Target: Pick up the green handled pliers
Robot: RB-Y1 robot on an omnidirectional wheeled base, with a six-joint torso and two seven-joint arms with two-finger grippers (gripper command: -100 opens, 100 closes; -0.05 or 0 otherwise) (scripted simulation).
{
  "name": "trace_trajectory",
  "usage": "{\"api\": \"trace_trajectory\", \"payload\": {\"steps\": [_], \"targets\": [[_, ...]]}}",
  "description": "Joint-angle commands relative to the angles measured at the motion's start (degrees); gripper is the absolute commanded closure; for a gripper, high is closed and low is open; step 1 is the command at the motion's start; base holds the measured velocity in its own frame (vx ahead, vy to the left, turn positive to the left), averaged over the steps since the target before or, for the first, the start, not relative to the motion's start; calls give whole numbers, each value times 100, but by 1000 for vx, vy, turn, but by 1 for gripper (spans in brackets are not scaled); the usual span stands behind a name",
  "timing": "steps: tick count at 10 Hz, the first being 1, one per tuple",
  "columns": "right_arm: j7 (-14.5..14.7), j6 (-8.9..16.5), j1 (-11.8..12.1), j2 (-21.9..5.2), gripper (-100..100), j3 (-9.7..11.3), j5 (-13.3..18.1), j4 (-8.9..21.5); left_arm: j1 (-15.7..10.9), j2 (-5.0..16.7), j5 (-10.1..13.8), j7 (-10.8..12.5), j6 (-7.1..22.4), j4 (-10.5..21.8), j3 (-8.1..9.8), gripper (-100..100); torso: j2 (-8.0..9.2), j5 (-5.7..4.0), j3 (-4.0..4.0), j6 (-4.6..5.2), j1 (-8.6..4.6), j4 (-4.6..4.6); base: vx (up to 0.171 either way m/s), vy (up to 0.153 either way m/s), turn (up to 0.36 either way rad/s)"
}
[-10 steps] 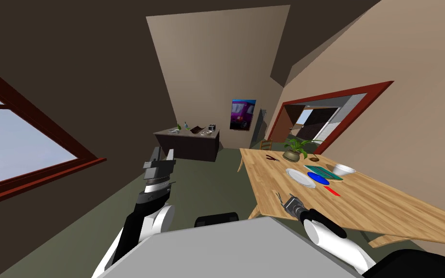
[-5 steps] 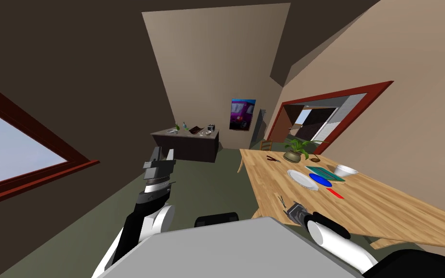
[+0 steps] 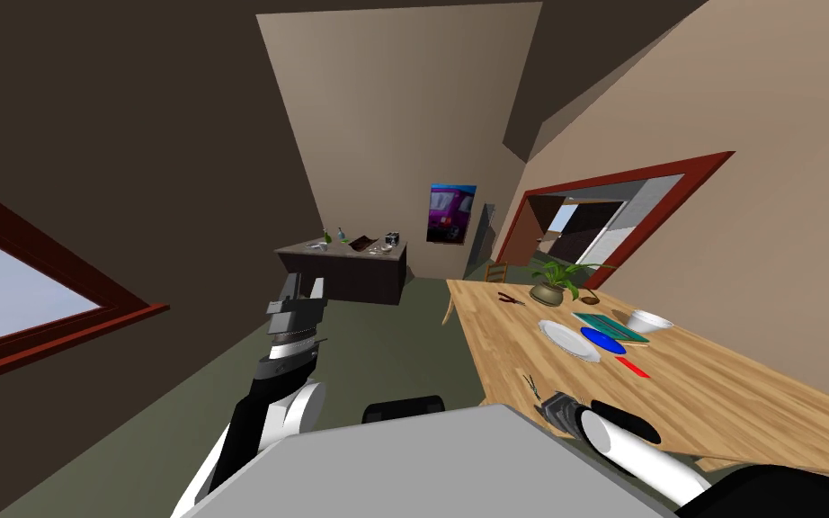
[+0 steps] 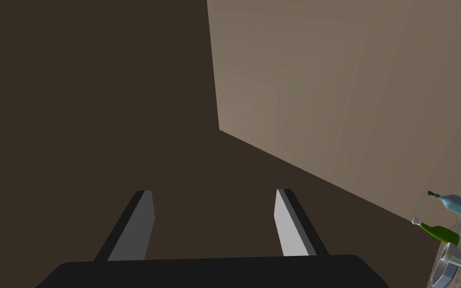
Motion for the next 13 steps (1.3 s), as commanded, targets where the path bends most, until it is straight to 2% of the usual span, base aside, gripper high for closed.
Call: {"api": "trace_trajectory", "payload": {"steps": [1,4,5,6,7,8,9,10,13], "targets": [[-98,218,-26,-34,-100,-33,-67,92,0,0,0,0,0,0,0,0,0,0,0,0,0,0,78,-16,-6],[-413,709,-133,-163,-100,-146,-313,415,-1,0,0,0,0,0,0,0,11,0,6,0,2,2,68,-22,-13],[-413,763,-133,-163,-100,-146,-313,415,0,0,0,0,0,0,0,0,7,0,4,0,-3,1,72,-30,-2],[-558,981,-187,-224,-100,-195,-424,564,0,0,0,0,0,0,0,0,8,-1,4,0,-2,1,80,-32,-8],[-558,1014,-187,-224,-100,-195,-424,564,0,0,0,0,0,0,0,0,6,0,3,0,-3,1,66,-20,-2],[-693,1247,-240,-280,-100,-238,-528,702,0,0,0,0,0,0,0,0,9,0,5,0,1,1,75,-28,-9],[-818,1388,-291,-332,-100,-275,-622,828,0,0,0,0,0,0,0,0,7,0,4,0,-1,1,104,-45,-8],[-818,1462,-291,-332,-100,-275,-622,828,0,0,0,0,0,0,0,0,-1,-1,-1,-1,-7,-1,75,-33,4],[-1116,1972,-421,-445,-100,-358,-845,1123,0,0,0,0,0,0,0,0,10,-2,5,0,-9,2,66,-49,-3]]}}
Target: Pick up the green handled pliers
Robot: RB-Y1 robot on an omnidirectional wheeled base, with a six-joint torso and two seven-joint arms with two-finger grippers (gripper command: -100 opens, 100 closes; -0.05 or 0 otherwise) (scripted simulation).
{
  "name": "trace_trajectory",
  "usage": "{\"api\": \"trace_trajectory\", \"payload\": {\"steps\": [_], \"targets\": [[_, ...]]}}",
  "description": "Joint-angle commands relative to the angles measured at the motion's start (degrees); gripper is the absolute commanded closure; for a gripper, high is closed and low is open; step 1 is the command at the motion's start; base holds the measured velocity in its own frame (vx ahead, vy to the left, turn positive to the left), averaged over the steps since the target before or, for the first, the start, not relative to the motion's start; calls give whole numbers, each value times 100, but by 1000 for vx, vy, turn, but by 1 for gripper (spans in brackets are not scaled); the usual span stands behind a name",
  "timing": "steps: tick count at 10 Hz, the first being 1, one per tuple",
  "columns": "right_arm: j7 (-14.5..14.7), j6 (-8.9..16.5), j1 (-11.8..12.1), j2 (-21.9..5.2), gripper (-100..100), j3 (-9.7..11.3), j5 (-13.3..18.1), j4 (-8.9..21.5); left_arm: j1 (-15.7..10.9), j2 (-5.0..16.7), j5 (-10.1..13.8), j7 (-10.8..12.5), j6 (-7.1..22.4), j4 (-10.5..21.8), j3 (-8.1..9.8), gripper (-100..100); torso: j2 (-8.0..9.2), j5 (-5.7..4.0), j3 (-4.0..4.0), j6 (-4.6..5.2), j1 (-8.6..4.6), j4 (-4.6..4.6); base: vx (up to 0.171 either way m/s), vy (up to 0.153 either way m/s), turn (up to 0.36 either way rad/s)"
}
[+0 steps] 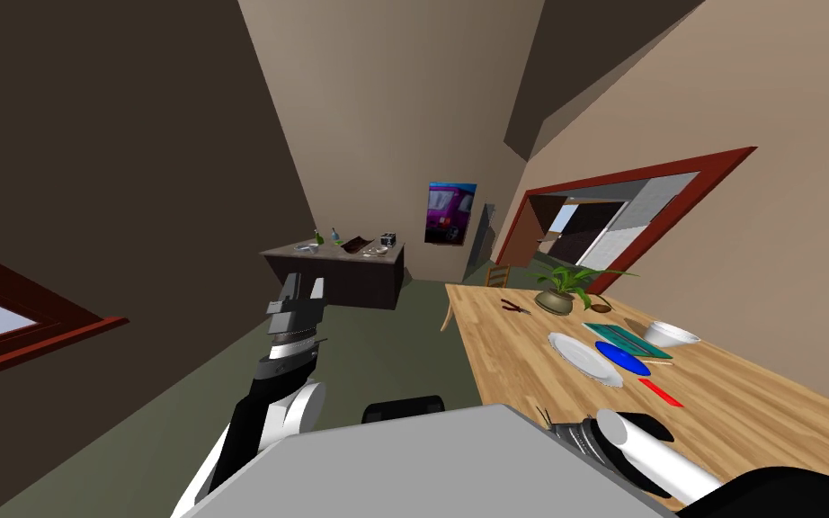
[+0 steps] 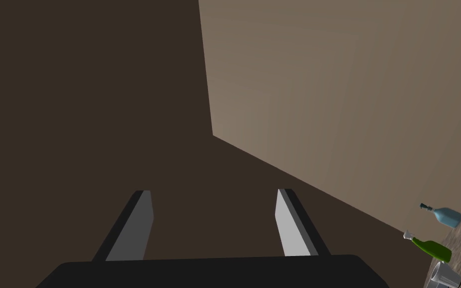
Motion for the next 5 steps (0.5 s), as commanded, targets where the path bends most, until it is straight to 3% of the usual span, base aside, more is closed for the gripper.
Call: {"api": "trace_trajectory", "payload": {"steps": [1,2,3,4,5], "targets": [[-138,244,-76,-51,-100,-29,-92,145,0,0,0,0,0,0,0,0,0,0,0,0,0,0,73,-46,5],[-191,336,-101,-70,-100,-42,-132,196,0,0,0,0,0,0,0,0,0,0,0,0,4,0,79,-36,2],[-146,270,-60,-54,-100,-41,-112,130,0,0,0,0,0,0,0,0,-1,1,-1,0,8,0,36,-16,4],[-163,295,-61,-54,0,-42,-115,132,0,0,0,0,0,0,0,0,11,3,5,0,15,2,7,-4,1],[-66,111,-153,47,-100,12,-37,323,-1,-1,0,0,0,0,-1,0,21,4,12,1,21,4,14,-17,-25]]}}
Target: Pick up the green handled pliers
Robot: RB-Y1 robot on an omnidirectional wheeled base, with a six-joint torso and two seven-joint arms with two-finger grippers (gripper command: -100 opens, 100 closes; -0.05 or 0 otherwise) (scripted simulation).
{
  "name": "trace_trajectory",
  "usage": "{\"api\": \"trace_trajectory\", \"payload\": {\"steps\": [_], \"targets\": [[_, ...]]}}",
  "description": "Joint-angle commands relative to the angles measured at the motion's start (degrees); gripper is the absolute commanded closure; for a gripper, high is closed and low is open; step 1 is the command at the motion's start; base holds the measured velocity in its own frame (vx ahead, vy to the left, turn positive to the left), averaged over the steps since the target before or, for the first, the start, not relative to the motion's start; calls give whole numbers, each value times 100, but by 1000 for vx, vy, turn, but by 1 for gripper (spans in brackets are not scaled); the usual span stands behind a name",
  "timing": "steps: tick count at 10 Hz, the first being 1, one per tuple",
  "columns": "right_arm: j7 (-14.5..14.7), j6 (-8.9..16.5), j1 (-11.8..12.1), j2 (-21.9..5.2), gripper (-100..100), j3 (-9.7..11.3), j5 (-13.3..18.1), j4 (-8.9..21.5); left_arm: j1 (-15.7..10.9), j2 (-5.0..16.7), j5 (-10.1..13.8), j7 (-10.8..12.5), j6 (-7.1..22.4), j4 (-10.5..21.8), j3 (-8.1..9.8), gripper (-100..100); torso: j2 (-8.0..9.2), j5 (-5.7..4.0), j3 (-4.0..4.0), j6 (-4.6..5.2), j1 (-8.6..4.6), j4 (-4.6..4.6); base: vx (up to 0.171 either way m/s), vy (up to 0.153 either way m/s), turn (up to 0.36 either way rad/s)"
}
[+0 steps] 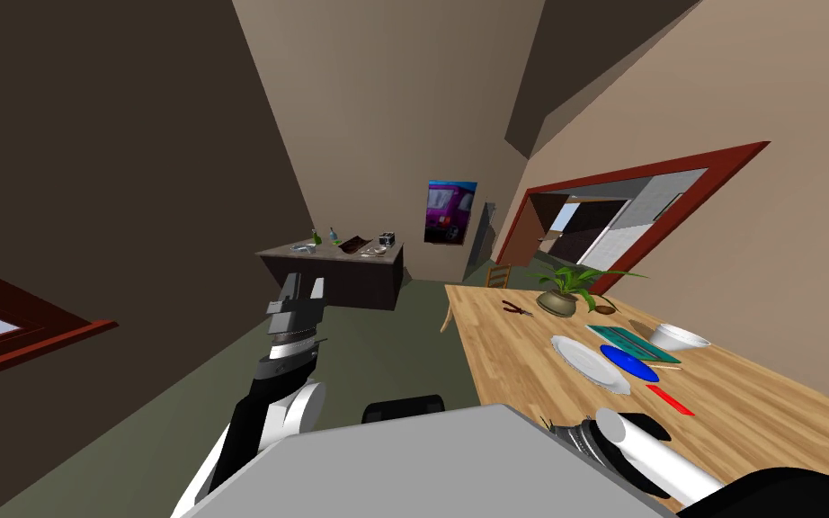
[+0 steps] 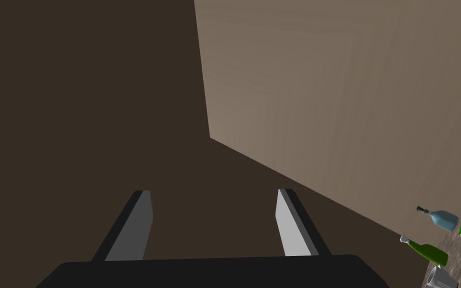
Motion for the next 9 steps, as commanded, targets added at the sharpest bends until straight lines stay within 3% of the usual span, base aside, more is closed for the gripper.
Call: {"api": "trace_trajectory", "payload": {"steps": [1,2,3,4,8,9], "targets": [[99,-190,-75,99,-100,52,71,178,0,0,0,0,0,0,0,0,0,0,0,0,0,0,14,-30,-21],[156,-299,-130,160,-100,84,118,293,0,0,0,0,0,0,0,0,1,-1,0,0,-4,0,13,-29,-18],[117,-211,-95,112,-100,59,81,220,0,0,0,0,0,0,0,0,1,-1,1,0,-5,0,6,-12,-2],[130,-232,-99,118,100,61,84,231,0,0,0,0,0,0,0,0,4,1,2,0,0,1,0,0,0],[123,-231,-101,118,100,58,80,229,0,0,0,0,0,0,0,0,6,1,2,-2,4,-1,0,0,0],[123,-231,-101,118,0,57,80,229,0,0,0,0,0,0,0,0,6,0,2,-2,4,-1,0,0,0]]}}
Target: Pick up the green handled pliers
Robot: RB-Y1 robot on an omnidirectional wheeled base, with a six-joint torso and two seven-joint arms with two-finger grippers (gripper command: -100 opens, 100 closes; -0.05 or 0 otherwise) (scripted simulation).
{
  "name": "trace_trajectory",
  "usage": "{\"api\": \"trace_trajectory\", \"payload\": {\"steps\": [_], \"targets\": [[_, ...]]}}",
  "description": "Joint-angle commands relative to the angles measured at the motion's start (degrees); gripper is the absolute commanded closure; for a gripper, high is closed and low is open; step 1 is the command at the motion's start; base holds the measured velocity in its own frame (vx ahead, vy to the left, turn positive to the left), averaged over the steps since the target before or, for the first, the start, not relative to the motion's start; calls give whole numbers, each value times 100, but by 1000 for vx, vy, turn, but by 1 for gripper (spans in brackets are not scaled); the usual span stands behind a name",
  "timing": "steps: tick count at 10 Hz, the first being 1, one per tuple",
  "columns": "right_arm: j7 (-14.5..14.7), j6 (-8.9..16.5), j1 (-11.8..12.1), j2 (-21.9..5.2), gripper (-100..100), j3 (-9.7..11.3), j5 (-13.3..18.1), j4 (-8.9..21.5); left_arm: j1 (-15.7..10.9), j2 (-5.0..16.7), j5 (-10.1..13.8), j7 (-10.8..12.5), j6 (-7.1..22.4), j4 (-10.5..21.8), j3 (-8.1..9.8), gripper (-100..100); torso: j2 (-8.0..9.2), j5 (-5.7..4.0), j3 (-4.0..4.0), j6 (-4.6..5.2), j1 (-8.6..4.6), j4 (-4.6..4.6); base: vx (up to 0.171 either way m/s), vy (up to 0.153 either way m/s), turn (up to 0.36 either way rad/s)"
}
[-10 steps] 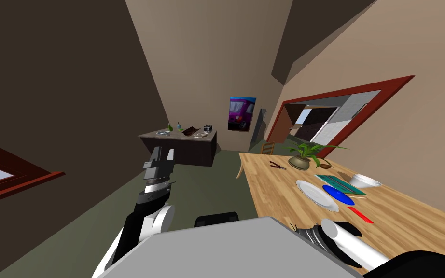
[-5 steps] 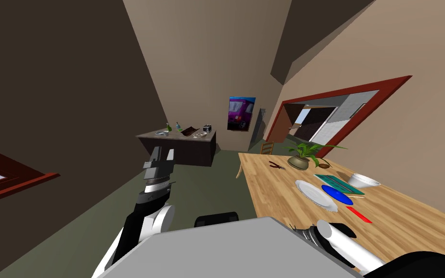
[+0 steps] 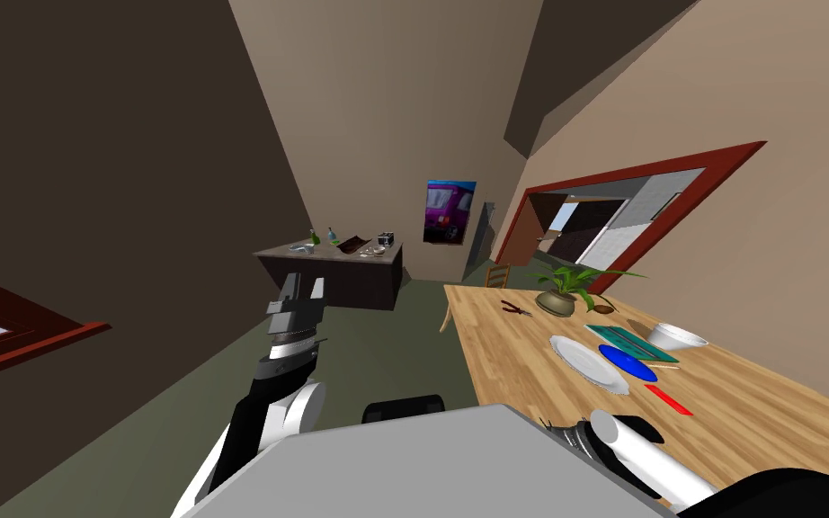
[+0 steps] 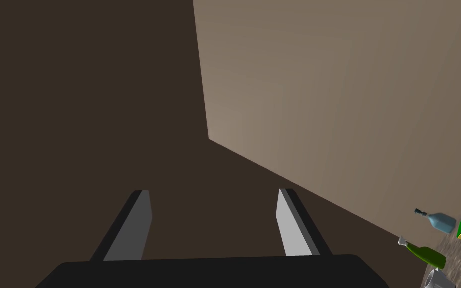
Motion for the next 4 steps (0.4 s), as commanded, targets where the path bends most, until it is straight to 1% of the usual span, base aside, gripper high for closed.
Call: {"api": "trace_trajectory", "payload": {"steps": [1,2,3,4], "targets": [[-81,149,80,-80,100,-38,-55,-166,0,0,0,0,0,0,0,0,0,0,0,0,0,0,-11,21,32],[-119,222,117,-120,100,-59,-86,-242,0,0,0,0,0,0,0,0,4,3,2,0,8,1,-18,29,21],[-73,146,89,-92,100,-45,-70,-171,0,0,0,0,0,0,0,0,6,5,4,0,12,1,-8,11,0],[-84,168,92,-100,0,-50,-74,-183,0,0,0,0,0,0,0,0,4,1,2,0,7,1,0,0,0]]}}
